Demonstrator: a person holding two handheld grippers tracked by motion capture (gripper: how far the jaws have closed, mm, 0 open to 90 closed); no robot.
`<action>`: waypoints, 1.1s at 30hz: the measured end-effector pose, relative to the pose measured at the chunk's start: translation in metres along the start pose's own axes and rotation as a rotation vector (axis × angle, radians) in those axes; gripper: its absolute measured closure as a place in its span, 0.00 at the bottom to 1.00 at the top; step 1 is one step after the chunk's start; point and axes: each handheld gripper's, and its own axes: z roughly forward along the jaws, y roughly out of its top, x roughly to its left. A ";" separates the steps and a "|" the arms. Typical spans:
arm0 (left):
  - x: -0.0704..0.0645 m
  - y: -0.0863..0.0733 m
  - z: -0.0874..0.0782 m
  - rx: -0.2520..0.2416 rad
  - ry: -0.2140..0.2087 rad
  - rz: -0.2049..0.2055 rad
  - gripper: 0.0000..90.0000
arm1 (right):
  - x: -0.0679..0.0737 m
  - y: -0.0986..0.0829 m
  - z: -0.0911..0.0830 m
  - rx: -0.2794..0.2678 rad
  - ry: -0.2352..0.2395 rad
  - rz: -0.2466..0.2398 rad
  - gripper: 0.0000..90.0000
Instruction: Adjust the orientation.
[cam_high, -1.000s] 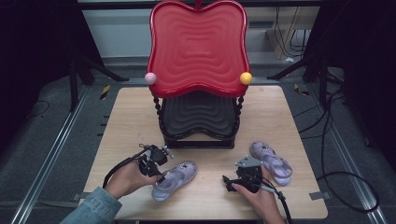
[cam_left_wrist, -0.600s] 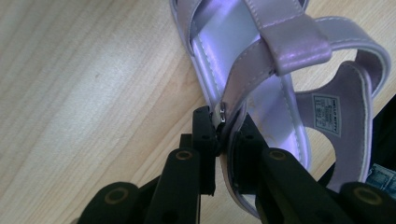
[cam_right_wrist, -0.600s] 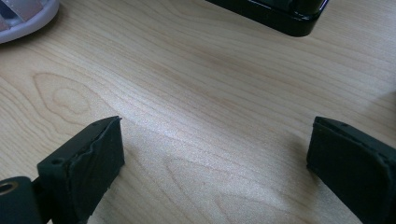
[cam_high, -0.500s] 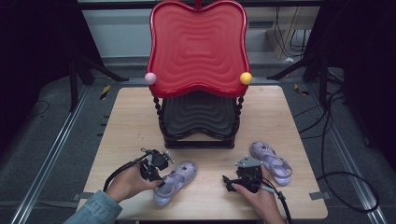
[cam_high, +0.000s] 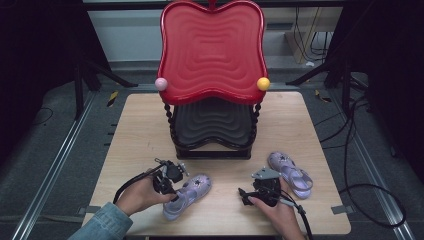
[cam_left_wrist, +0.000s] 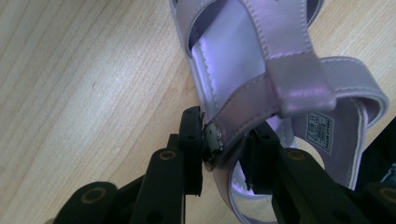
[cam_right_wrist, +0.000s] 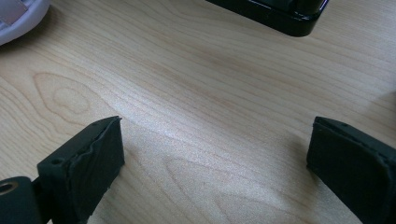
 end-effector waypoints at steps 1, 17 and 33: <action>0.000 0.001 0.001 0.012 0.008 0.009 0.78 | 0.000 0.000 0.000 0.000 0.000 0.001 0.05; -0.001 -0.003 -0.012 -0.063 -0.056 -0.036 0.90 | 0.000 0.000 0.000 -0.001 0.003 -0.001 0.05; -0.008 0.024 -0.074 -0.266 -0.065 -0.053 0.91 | 0.000 0.000 0.000 0.000 0.001 -0.002 0.05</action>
